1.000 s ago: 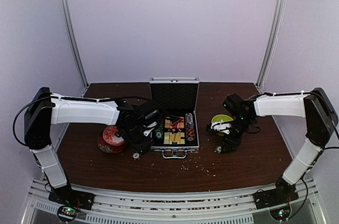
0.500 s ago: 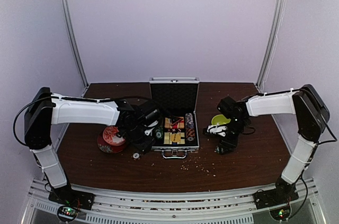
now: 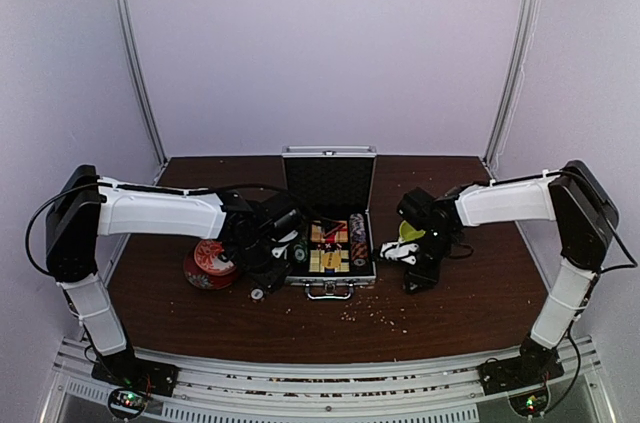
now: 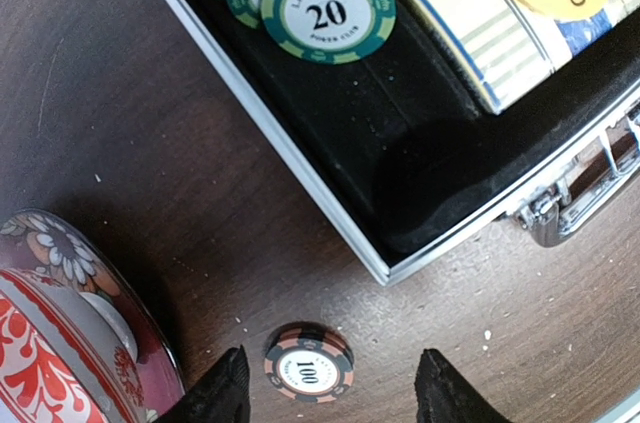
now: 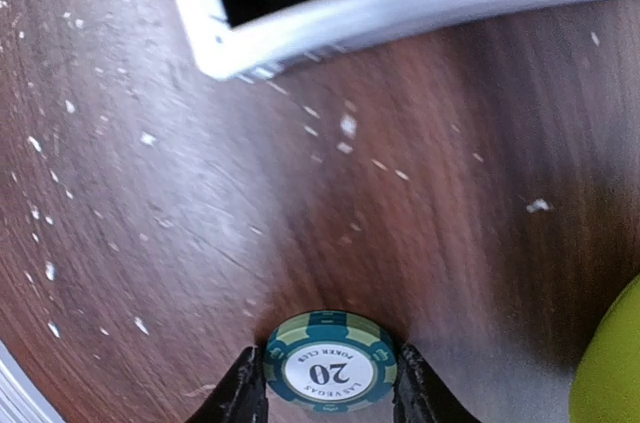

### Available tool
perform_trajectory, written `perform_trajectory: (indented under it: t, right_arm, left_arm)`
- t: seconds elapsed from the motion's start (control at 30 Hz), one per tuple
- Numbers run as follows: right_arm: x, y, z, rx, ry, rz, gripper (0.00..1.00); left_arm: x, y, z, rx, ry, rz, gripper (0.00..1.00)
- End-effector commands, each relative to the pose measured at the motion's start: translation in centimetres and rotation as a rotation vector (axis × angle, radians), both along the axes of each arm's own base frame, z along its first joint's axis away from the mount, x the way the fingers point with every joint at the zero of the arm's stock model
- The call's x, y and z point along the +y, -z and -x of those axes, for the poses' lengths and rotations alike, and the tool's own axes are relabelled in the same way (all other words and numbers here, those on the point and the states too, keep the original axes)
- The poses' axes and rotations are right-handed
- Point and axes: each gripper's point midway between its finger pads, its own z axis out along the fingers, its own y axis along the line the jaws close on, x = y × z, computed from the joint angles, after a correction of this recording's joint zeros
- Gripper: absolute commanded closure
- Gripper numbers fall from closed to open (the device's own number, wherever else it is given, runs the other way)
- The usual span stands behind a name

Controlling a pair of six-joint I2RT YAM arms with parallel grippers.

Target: Pack up texas hold em set

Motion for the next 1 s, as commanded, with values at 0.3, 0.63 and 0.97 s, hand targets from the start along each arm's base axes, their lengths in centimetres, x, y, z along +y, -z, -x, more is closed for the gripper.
perform_trajectory:
  t: [0.3,0.63,0.97]
  right_arm:
    - [9.0,-2.9,5.6,-0.022,-0.272,-0.061,0.6]
    - [17.1,-2.5,7.8,0.014,-0.415,-0.115,0.6]
    - [19.6,-0.7,8.0,0.005,-0.436,-0.102,0.47]
  left_arm:
    - [1.3,-1.5,-1.1,-0.086,-0.052,-0.005,0.42]
    - [4.7,-3.2,-1.2,-0.124,-0.158,0.014,0.42]
    - [6.3,-3.4,-0.6,-0.125,-0.192,0.021,0.42]
